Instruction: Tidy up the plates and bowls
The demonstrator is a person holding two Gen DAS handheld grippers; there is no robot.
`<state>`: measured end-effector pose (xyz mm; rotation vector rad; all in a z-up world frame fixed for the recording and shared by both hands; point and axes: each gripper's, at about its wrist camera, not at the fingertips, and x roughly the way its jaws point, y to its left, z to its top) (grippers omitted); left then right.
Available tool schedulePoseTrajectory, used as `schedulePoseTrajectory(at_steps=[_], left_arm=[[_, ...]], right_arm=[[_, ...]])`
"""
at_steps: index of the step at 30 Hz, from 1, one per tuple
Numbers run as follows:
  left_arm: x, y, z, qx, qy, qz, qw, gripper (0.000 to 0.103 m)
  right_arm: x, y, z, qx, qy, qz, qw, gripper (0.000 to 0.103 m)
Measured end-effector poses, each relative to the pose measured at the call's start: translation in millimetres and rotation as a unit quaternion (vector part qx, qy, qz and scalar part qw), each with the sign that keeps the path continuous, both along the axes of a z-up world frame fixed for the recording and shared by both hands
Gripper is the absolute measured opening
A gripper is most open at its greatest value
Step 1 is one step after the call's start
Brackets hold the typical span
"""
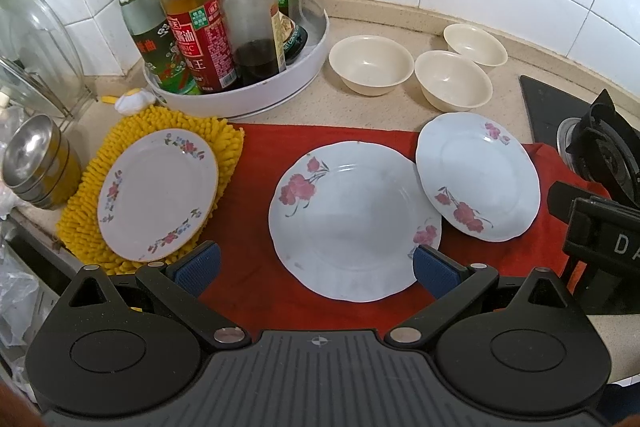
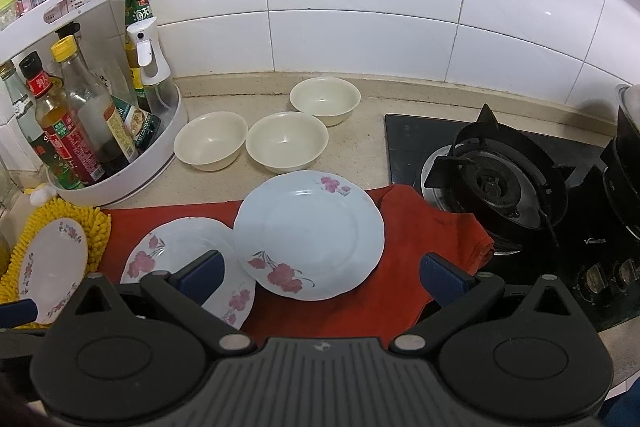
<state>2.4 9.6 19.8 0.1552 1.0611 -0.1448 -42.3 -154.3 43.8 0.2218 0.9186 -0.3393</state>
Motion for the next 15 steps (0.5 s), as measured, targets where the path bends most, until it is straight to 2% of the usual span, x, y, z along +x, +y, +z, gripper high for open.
schedulePoseTrajectory(at_steps=[15], left_arm=[[0.0,3.3,0.7,-0.005,0.001,0.006,1.0000,0.103]], right_arm=[[2.1,1.4,1.0,0.001,-0.004,0.004,1.000,0.099]])
